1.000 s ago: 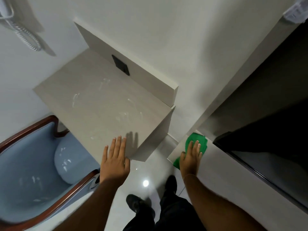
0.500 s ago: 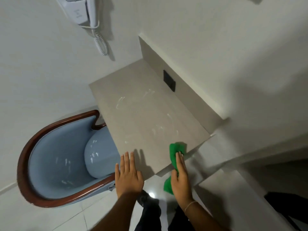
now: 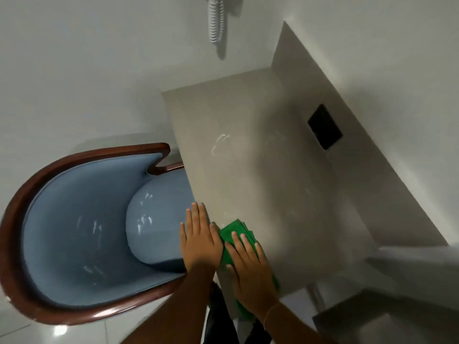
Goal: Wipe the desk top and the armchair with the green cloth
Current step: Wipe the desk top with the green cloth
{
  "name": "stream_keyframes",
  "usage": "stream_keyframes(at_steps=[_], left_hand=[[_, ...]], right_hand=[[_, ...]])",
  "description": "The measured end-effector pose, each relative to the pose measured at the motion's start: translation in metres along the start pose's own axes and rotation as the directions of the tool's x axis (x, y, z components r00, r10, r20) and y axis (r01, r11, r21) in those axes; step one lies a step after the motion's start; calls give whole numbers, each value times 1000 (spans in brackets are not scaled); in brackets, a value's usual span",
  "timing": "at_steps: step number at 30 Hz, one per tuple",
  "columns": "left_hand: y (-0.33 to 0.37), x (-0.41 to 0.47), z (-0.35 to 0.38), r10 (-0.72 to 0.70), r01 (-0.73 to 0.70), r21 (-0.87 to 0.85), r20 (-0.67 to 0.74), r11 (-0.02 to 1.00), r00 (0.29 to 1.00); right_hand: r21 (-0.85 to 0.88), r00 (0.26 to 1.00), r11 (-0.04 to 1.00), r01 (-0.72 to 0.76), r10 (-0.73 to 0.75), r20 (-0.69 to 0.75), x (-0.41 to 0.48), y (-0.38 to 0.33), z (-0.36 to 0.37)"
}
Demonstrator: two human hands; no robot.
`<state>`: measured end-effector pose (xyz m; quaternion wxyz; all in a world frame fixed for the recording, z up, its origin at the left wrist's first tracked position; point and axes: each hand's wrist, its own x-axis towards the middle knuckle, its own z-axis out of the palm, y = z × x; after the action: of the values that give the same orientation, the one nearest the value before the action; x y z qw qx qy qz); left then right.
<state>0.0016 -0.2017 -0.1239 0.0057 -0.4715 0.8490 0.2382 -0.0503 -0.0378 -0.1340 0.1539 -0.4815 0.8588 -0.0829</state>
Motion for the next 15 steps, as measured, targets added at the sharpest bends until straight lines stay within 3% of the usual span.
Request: stream_keyframes(at_steps=[4, 8, 11, 15], left_hand=[[0, 57, 4, 10, -15, -87, -52, 996, 999], [9, 103, -3, -75, 52, -202, -109, 978, 991], [12, 124, -6, -98, 56, -281, -139, 958, 985], [9, 130, -2, -171, 67, -525, -151, 848, 974]], right_hand=[[-69, 998, 996, -64, 62, -32, 9, -8, 8], [-138, 994, 985, -108, 107, -13, 19, -11, 14], [-151, 997, 985, -78, 78, -7, 47, -15, 9], [-125, 1000, 992, 8, -9, -1, 101, -6, -5]])
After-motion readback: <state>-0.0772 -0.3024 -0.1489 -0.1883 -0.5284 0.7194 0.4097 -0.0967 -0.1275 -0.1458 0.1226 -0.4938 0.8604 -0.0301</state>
